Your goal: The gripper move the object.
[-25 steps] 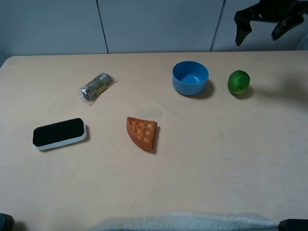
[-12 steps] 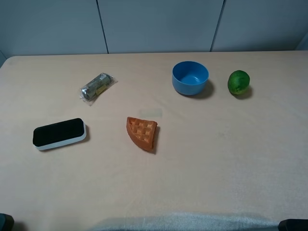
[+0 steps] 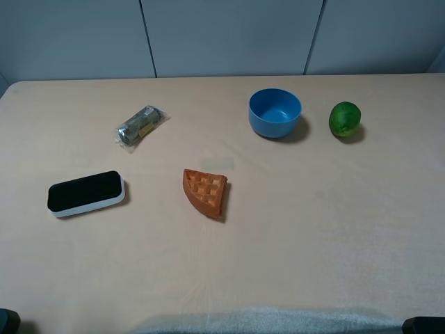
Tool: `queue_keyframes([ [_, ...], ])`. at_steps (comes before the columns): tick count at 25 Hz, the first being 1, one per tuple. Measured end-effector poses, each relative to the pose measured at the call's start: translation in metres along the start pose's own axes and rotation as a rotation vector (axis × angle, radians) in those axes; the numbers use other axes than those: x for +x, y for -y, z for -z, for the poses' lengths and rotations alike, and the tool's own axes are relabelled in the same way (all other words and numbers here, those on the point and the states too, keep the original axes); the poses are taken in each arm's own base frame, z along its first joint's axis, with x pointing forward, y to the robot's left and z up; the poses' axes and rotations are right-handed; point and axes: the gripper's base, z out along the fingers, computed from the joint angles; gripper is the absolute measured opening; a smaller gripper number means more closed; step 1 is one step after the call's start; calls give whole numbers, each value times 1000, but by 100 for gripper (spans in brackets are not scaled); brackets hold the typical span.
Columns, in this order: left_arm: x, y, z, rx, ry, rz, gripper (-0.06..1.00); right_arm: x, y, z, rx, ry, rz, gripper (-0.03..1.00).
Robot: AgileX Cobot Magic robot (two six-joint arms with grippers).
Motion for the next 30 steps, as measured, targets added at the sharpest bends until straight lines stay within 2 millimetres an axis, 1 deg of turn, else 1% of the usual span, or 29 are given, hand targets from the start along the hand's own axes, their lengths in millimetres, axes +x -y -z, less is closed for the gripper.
queue_keyframes([
  [1, 0, 0, 0, 0, 0, 0, 76, 20, 1, 3, -1, 26, -7, 69],
  [3, 0, 0, 0, 0, 0, 0, 76, 46, 2, 9, -5, 83, -20, 69],
  [4, 0, 0, 0, 0, 0, 0, 76, 72, 2, 7, -5, 108, -25, 69],
  [5, 0, 0, 0, 0, 0, 0, 76, 84, 3, 7, -6, 120, -29, 69],
  [8, 0, 0, 0, 0, 0, 0, 76, 112, 4, 8, -6, 151, -32, 69],
  [11, 0, 0, 0, 0, 0, 0, 76, 128, 4, 10, -7, 193, -35, 69],
  [15, 0, 0, 0, 0, 0, 0, 76, 131, 5, 13, 1, 218, -32, 69],
  [22, 0, 0, 0, 0, 0, 0, 76, 131, 7, 13, 25, 219, 8, 69],
  [30, 0, 0, 0, 0, 0, 0, 76, 132, 7, 12, 28, 218, 12, 69],
])
